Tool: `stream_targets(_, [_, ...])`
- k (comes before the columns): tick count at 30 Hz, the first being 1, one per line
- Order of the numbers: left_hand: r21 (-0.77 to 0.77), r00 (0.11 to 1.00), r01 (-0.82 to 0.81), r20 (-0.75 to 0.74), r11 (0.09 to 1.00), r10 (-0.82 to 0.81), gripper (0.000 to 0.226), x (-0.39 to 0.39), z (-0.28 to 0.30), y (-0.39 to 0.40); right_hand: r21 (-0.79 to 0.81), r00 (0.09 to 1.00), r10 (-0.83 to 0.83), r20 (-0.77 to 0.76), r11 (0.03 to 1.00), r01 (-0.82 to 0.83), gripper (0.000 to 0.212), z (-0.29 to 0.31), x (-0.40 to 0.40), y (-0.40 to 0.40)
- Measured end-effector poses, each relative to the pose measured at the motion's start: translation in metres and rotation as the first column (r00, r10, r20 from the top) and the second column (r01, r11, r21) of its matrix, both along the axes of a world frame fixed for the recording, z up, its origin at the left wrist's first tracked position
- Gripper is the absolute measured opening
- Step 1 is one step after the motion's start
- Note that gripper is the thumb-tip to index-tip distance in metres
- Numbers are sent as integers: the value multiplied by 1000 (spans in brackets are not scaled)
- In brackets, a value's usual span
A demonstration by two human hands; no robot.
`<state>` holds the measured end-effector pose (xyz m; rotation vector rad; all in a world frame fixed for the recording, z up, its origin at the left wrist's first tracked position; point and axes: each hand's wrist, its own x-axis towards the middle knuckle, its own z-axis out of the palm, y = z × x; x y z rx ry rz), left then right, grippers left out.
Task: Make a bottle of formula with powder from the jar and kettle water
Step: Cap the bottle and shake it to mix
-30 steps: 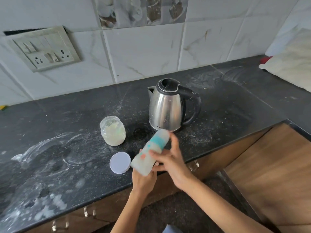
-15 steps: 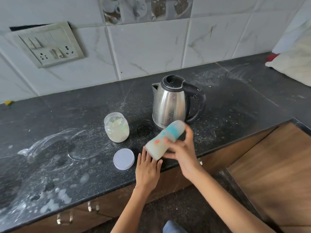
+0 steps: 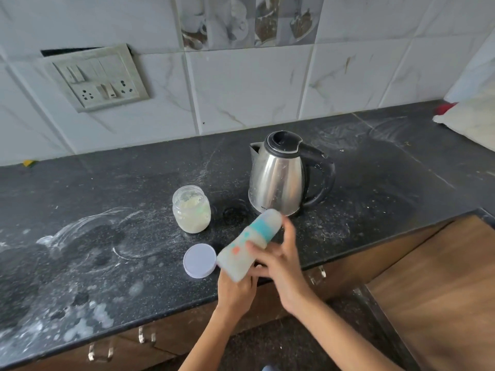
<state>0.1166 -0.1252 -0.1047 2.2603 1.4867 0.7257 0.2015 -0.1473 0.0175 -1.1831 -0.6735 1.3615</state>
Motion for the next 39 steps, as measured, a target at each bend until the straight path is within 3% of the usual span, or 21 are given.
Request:
stream_targets(1, [-167,989,137,81,976,-125,65,2,0,-8,-28,997,79,2,996,-79,86,-2,-12,-8])
stream_targets(2, [-151,997,78,-6,986,-80,80,3,-2,-11,-40,993,116,-3,992,-116,86,-2,-17,-12])
stream_targets(3, [-202,999,-9,-39,979,1,72,8,9,-6,-31,995,99,-8,995,-99,84,-2,-13,-9])
stream_targets(4, [-173,988,-79,118,982,100,53,6,5,-2,-8,999,31,-13,999,-31,82,1,-4,-2])
stream_targets(5, [-199,990,-20,130,980,47,39,-5,-4,7,13,997,-68,-25,998,68,80,8,9,7])
stream_targets(7, [-58,988,-127,-93,990,121,49,-25,-14,16,40,979,-203,-31,978,205,83,19,28,20])
stream_targets(9, [40,992,-72,-100,997,76,47,-23,-8,14,60,993,-117,8,991,117,87,17,22,15])
stream_targets(12, [-91,988,-45,143,995,58,36,-22,-14,10,-16,995,81,53,997,-80,85,11,-4,-1])
stream_targets(15, [-39,998,-34,54,999,36,46,-27,-15,13,-93,998,66,5,994,-65,84,11,-1,7])
stream_targets(18, [33,991,23,-135,999,-18,56,-22,-3,14,-225,966,30,-255,970,-90,75,22,10,21])
stream_targets(21, [11,966,-18,-258,1000,20,56,-22,-8,17,-462,794,-160,-586,871,-165,65,30,17,31])
stream_targets(25, [-35,956,-11,-295,999,0,56,-22,-6,17,-521,619,-296,-727,825,-218,82,33,26,39])
stream_targets(27, [-43,947,-2,-321,999,-12,56,-22,-6,19,-522,610,-309,-730,828,-204,84,35,26,41])
stream_targets(30, [-53,940,1,-341,999,-19,54,-22,-8,19,-478,785,-274,-555,878,-32,66,33,21,41])
stream_targets(31, [-55,940,0,-340,998,-19,53,-22,-10,19,-412,864,-272,-424,907,83,62,28,18,40])
stream_targets(33, [-48,941,1,-339,999,-17,52,-23,-11,19,-101,966,-254,-39,963,249,71,18,15,35])
stream_targets(34, [-50,942,4,-336,999,-21,53,-23,-10,19,102,942,-247,225,968,230,78,14,16,32])
stream_targets(36, [-45,939,12,-342,999,-27,54,-23,-9,19,329,707,-262,656,943,45,89,6,23,32])
stream_targets(37, [-36,937,13,-348,999,-25,55,-24,-8,19,341,610,-264,747,940,-12,93,4,26,32])
stream_targets(38, [-34,937,11,-348,999,-23,55,-24,-8,18,319,578,-249,777,947,-22,94,3,26,31])
stream_targets(39, [-33,940,10,-339,999,-21,56,-25,-9,18,281,605,-221,765,960,-5,94,3,25,31])
